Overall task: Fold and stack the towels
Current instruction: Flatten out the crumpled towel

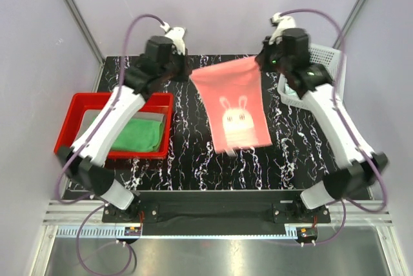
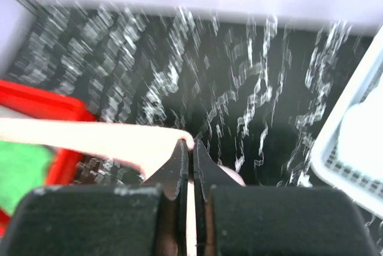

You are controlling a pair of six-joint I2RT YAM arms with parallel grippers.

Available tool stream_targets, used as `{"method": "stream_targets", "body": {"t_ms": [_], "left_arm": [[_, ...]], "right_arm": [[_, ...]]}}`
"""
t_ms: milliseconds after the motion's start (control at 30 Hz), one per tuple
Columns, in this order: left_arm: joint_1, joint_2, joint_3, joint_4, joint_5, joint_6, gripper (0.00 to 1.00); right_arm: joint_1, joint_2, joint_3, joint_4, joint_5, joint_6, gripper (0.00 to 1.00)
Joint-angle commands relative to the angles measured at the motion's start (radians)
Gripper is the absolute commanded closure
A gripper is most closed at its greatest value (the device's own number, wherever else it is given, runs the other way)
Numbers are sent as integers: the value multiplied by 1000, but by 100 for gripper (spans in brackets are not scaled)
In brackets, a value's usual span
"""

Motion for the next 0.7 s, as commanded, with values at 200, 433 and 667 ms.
{"method": "stream_targets", "body": {"t_ms": [200, 433, 667], "left_arm": [[-79, -387, -55, 85, 333, 71, 100], [-155, -500, -68, 53, 389, 42, 100], [-159, -427, -10, 2, 266, 59, 100]], "right_arm": [[-2, -684, -349, 156, -156, -90, 100], [-2, -846, -405, 116, -216, -50, 100], [-2, -803, -427, 221, -155, -107, 100]]}}
